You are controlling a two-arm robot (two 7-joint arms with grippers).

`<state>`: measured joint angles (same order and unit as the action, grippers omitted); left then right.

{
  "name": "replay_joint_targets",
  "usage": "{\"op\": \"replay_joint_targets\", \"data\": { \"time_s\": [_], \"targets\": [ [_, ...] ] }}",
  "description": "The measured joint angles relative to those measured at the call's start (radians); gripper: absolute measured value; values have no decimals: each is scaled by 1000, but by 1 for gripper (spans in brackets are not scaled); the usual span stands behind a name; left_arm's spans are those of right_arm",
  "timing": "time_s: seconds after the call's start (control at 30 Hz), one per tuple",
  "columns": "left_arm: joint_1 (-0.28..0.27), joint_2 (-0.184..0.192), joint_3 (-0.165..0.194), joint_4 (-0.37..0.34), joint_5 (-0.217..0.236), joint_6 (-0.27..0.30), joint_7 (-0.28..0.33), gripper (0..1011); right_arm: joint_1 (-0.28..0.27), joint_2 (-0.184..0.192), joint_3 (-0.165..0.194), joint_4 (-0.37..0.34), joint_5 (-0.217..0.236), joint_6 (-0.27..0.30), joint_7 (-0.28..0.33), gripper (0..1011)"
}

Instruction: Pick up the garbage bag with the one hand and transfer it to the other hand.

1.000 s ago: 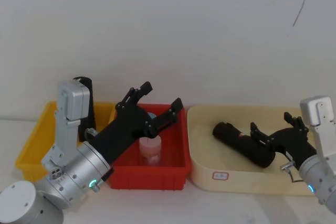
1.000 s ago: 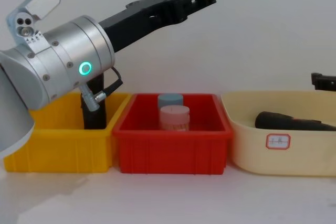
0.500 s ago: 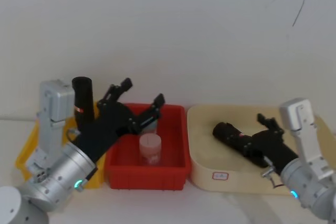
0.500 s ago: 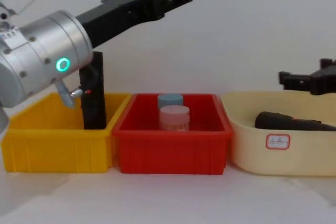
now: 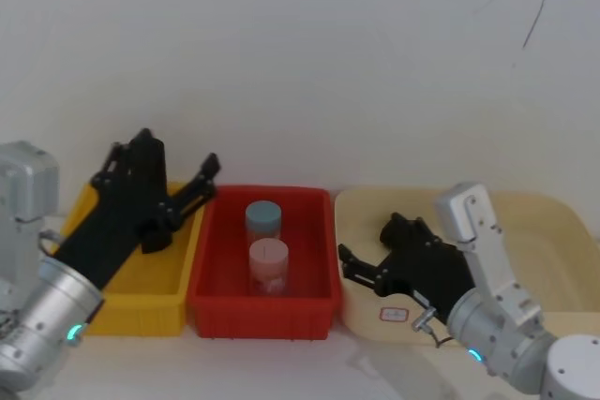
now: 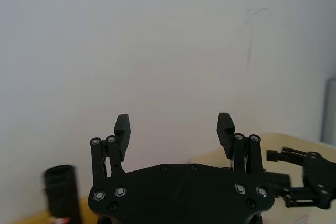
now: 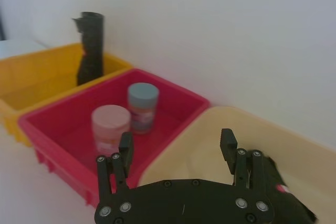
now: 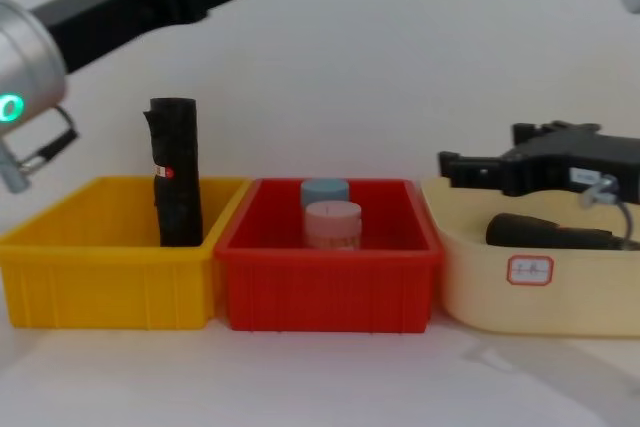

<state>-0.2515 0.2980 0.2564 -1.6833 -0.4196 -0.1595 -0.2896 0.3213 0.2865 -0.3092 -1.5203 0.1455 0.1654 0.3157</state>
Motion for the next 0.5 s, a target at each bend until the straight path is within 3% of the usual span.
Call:
{"op": "replay_joint_targets", "data": {
  "time_s": [0.5],
  "targets": [
    [63,35,-68,-74,32,10,63,1001,82,-29,-84,69,4,5,80,1000]
  ]
}}
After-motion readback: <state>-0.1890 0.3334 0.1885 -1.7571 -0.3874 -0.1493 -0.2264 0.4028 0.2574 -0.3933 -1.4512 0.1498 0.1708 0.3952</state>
